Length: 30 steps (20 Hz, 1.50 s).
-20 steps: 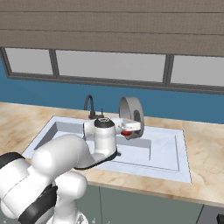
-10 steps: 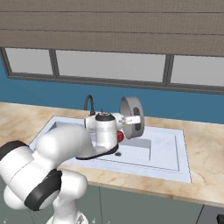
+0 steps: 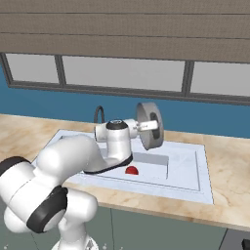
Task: Dump the onion from the pot into the sink. Then turn on the water and wash the onion. Then turn off the water and put the onion back in the pot.
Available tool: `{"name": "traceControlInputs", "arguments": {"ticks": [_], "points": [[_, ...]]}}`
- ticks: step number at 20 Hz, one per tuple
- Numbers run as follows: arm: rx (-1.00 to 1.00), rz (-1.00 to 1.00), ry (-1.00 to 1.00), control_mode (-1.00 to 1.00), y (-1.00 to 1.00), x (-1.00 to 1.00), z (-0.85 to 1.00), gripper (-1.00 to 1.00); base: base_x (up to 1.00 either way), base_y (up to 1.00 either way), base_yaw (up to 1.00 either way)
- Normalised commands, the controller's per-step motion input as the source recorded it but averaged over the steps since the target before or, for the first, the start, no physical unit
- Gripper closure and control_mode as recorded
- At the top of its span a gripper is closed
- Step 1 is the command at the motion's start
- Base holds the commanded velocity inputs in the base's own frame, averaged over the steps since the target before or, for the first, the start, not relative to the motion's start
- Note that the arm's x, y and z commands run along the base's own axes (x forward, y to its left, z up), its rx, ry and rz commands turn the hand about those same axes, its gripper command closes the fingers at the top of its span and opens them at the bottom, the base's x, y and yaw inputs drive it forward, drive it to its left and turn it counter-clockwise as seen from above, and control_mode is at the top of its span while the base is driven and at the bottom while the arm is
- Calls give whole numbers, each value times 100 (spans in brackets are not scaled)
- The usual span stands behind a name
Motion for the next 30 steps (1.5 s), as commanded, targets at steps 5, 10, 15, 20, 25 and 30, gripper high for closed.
{"name": "traceControlInputs", "arguments": {"ticks": [5,10,15,20,25,30], "points": [[26,-10,27,-100,-53,-3,52,100,0,0,0],[71,-10,48,-100,-48,-4,59,100,0,0,0],[61,-11,31,-100,-38,-21,64,100,0,0,0],[34,-23,17,-100,-38,-49,13,100,0,0,0],[17,-30,6,-100,-2,-86,-50,100,0,0,0],[8,-37,2,-100,2,-88,-82,100,0,0,0]]}}
